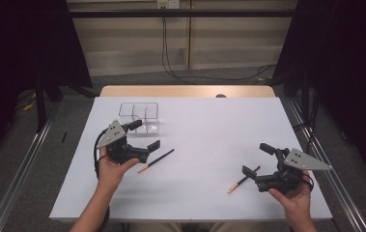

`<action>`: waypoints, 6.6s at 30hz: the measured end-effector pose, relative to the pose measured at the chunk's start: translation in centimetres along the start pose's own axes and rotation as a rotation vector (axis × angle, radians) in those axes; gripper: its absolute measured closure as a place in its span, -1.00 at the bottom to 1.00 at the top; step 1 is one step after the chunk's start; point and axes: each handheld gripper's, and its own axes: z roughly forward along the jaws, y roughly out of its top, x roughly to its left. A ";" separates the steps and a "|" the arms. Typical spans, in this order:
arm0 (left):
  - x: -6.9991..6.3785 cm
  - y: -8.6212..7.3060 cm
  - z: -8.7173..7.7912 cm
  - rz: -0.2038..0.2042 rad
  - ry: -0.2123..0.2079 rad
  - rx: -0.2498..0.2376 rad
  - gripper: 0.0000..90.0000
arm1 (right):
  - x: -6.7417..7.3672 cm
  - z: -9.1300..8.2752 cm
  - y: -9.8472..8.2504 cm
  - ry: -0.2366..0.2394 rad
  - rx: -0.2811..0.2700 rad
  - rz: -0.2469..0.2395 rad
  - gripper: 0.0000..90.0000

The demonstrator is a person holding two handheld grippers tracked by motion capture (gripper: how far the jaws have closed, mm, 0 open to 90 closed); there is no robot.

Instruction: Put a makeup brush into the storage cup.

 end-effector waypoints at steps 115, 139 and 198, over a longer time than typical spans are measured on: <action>1.5 -1.5 6.1 -0.061 -0.138 1.275 0.28 | 0.2 0.0 -0.2 0.008 0.034 -0.010 -1.00; 0.9 -1.6 7.4 -0.008 -0.066 1.363 0.87 | 0.1 0.2 -0.3 0.006 0.041 -0.012 -1.00; -2.0 5.3 11.2 0.072 -0.271 1.247 0.87 | 0.3 2.3 0.4 0.068 0.109 -0.029 -1.00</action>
